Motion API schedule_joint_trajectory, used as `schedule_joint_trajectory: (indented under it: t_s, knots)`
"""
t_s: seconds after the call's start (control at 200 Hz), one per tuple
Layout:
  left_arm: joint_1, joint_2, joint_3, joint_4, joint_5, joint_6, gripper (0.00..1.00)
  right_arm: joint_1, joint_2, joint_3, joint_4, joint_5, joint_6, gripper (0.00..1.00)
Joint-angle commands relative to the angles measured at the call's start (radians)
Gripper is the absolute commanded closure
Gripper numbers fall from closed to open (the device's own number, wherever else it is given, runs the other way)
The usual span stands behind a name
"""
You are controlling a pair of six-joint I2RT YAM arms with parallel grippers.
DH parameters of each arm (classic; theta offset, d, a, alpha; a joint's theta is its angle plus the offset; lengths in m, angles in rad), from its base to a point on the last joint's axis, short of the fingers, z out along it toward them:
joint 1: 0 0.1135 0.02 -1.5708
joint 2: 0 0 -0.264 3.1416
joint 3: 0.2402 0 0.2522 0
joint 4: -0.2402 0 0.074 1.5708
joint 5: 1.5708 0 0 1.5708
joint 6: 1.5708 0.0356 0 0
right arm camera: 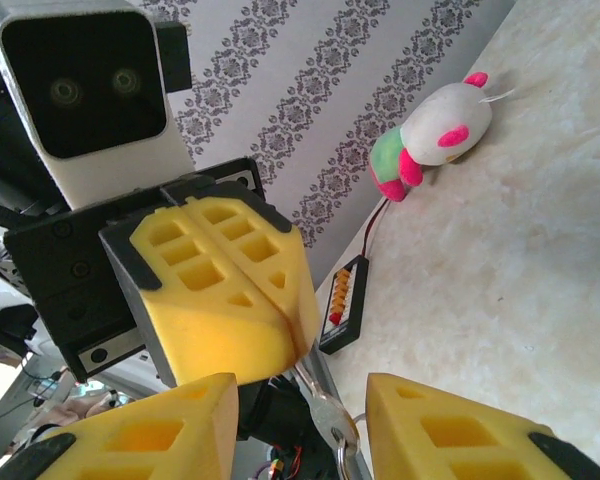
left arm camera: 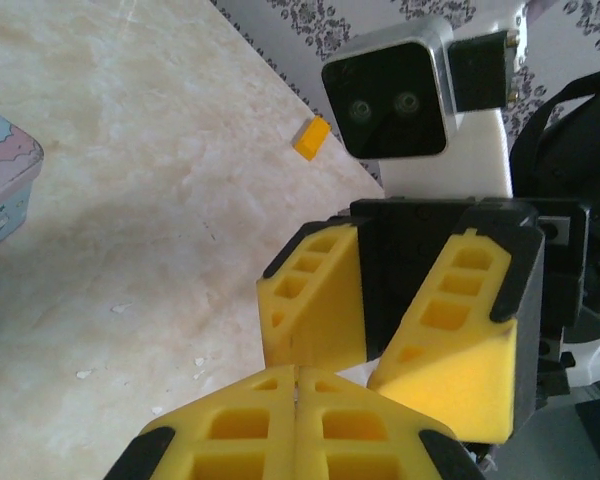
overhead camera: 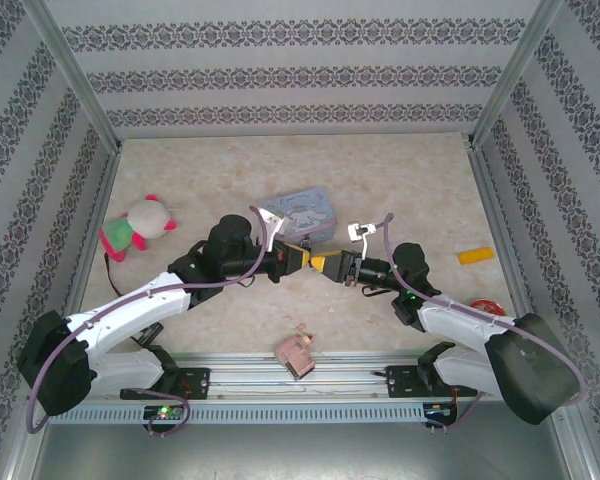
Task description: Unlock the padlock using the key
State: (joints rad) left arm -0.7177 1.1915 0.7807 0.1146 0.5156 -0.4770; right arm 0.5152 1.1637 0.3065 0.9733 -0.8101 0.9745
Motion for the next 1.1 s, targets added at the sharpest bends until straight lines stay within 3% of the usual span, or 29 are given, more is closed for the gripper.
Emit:
schedule_joint_trajectory:
  t_s: [0.0,1.094]
  knots:
    - [0.014,-0.027,-0.011,0.089,0.022,-0.034,1.00,0.009,0.015,0.017,0.069,-0.022,0.010,0.61]
    - [0.048,-0.016,-0.051,0.201,0.041,-0.109,1.00,0.013,0.132,0.064,0.221,-0.060,0.075,0.73]
